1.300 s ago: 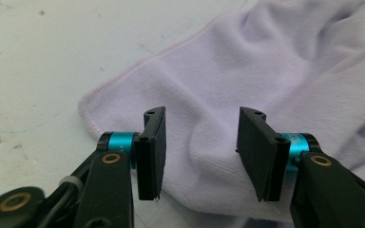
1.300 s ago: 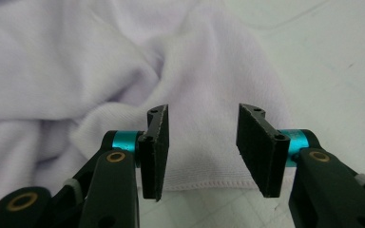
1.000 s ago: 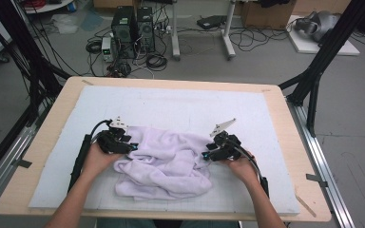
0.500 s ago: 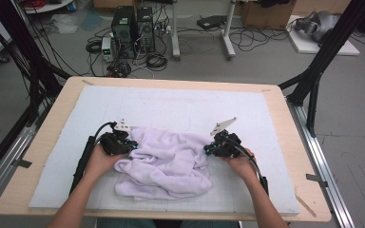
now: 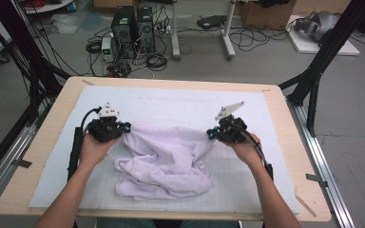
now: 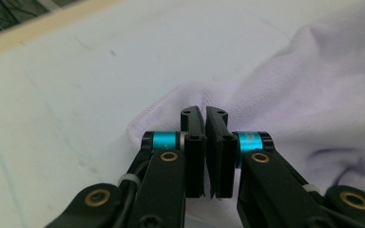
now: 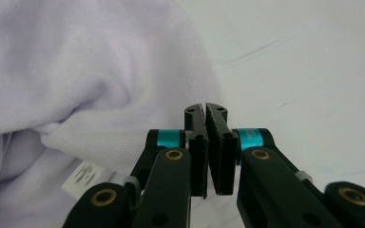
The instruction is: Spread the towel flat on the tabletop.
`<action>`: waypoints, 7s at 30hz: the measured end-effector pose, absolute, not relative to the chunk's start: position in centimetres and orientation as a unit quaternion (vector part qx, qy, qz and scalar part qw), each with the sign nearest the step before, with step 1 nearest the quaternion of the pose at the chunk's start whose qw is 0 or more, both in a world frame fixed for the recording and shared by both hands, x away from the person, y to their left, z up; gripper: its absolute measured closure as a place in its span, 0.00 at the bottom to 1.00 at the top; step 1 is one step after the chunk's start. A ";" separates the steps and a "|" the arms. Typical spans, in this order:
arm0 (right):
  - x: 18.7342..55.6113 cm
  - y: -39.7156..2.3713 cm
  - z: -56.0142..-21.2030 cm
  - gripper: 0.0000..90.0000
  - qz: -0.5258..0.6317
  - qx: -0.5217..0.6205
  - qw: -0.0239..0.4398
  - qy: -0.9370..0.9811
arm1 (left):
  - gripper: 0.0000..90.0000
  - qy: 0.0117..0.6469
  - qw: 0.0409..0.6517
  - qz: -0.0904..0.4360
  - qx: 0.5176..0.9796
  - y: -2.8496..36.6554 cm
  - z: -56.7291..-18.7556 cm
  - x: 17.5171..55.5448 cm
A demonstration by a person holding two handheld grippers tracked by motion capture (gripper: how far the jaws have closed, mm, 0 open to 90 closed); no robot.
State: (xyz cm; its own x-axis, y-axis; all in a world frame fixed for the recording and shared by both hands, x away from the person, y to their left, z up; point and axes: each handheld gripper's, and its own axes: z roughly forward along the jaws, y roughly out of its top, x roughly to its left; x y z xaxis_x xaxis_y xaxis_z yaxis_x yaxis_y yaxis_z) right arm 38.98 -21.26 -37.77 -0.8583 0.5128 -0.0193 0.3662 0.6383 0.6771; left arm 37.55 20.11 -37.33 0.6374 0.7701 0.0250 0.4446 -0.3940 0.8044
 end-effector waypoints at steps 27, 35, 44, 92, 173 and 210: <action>38.1 -20.1 -35.4 0.60 0.407 0.241 0.111 0.874 | 0.49 0.367 0.432 0.198 0.800 20.9 -37.2 35.7; 33.0 -20.5 -38.2 0.57 0.422 0.218 0.078 0.877 | 0.43 0.334 0.429 0.174 0.821 20.5 -39.1 31.2; 30.3 -20.3 -41.2 0.55 0.420 0.203 0.041 0.884 | 0.48 0.302 0.407 0.134 0.851 19.5 -42.2 28.9; 28.6 -18.7 -43.1 0.89 0.385 0.167 0.043 0.907 | 0.91 0.277 0.384 0.128 0.872 18.8 -43.6 27.4; 31.2 -19.6 -43.1 0.94 0.351 0.181 0.039 0.918 | 0.92 0.292 0.399 0.133 0.859 19.0 -43.3 27.4; 30.8 -20.0 -43.5 0.99 0.362 0.184 0.050 0.912 | 0.95 0.257 0.389 0.107 0.878 16.1 -44.1 27.1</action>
